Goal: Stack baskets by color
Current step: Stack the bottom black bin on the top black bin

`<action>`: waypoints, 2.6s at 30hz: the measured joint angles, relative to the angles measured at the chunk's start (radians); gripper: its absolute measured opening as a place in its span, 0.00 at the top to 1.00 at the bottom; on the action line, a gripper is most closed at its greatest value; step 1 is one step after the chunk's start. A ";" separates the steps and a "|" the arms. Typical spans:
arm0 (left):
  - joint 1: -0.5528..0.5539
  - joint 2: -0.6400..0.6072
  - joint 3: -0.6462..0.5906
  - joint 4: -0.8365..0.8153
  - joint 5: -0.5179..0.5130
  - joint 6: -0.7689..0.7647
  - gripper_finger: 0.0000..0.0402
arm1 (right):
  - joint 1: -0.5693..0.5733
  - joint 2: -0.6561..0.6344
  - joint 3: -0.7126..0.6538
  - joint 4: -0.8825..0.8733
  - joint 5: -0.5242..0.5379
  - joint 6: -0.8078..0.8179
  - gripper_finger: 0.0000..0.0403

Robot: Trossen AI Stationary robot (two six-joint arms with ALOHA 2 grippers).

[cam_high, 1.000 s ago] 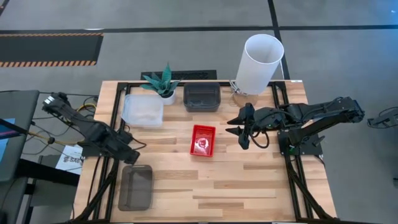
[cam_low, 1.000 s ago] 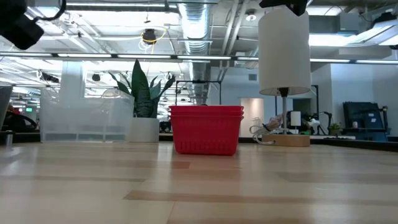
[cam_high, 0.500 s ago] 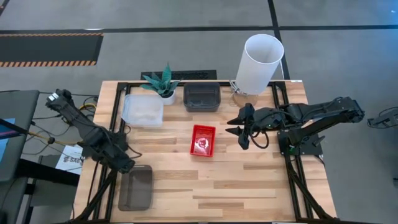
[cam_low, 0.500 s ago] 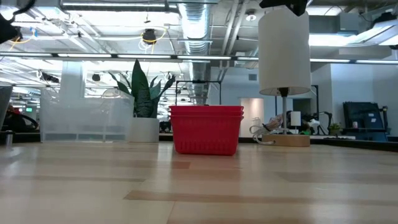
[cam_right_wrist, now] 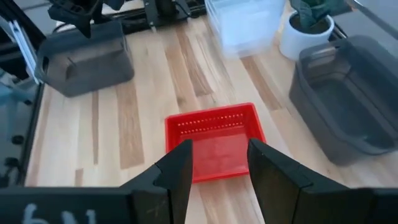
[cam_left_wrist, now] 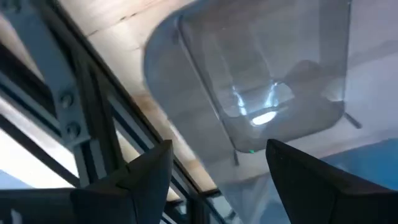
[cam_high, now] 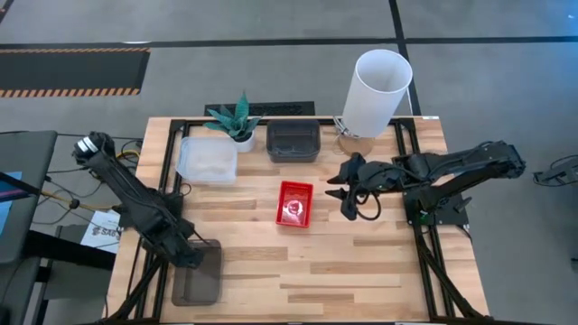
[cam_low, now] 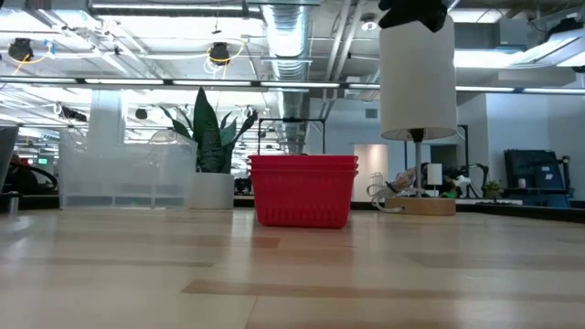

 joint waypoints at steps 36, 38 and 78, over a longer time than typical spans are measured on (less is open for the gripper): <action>0.300 -0.093 0.218 0.178 -0.496 0.737 1.00 | -0.038 -0.268 0.001 0.052 -0.124 -0.163 0.57; 0.383 -0.105 0.275 0.195 -0.515 0.907 1.00 | -0.047 -0.276 0.001 0.097 -0.121 -0.167 0.57; 1.437 1.053 1.548 -0.107 -0.106 2.730 1.00 | -0.201 -0.104 0.000 0.002 0.029 0.132 0.65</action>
